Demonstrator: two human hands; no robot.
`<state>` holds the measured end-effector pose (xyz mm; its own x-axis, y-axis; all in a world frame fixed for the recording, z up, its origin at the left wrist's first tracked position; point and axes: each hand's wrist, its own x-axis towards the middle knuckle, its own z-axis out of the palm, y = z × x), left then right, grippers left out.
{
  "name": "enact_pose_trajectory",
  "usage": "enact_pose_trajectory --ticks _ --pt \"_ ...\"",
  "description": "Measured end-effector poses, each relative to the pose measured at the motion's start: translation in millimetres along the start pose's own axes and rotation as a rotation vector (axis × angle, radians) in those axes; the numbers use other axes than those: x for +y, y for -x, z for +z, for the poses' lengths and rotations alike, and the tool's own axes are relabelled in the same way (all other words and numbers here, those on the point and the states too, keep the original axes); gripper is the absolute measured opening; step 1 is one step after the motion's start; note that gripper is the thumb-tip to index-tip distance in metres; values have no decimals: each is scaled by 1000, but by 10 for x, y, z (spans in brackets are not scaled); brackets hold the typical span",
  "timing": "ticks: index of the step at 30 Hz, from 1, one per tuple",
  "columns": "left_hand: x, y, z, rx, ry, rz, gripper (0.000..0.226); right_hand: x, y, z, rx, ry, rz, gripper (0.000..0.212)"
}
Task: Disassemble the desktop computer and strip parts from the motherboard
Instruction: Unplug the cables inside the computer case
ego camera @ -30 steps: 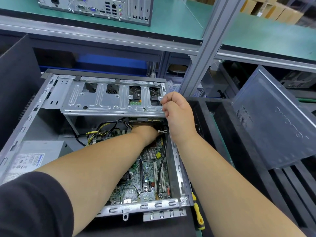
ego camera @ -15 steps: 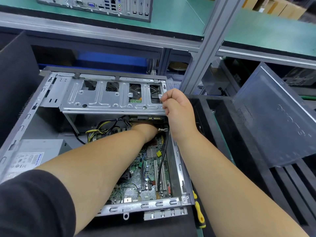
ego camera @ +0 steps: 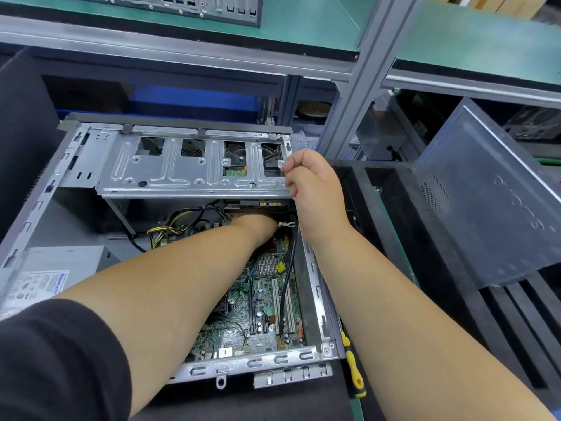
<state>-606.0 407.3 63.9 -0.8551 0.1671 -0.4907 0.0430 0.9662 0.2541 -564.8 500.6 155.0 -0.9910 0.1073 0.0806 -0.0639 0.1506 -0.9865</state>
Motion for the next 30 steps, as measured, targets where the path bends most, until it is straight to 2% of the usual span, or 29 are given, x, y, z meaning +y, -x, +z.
enact_pose_trajectory --ticks 12,17,22,26,30 --pt "30 66 39 59 23 -46 43 -17 19 9 4 8 11 24" --pt "15 26 17 24 -4 -33 43 -5 10 1 -2 11 11 26" --pt "-6 27 6 -6 95 -29 43 -22 0 5 -7 -1 9 27" --pt "-5 45 9 53 85 -7 43 -30 16 7 -6 -2 6 27" --pt "-5 87 34 36 48 -13 40 -22 29 3 -8 5 14 25"
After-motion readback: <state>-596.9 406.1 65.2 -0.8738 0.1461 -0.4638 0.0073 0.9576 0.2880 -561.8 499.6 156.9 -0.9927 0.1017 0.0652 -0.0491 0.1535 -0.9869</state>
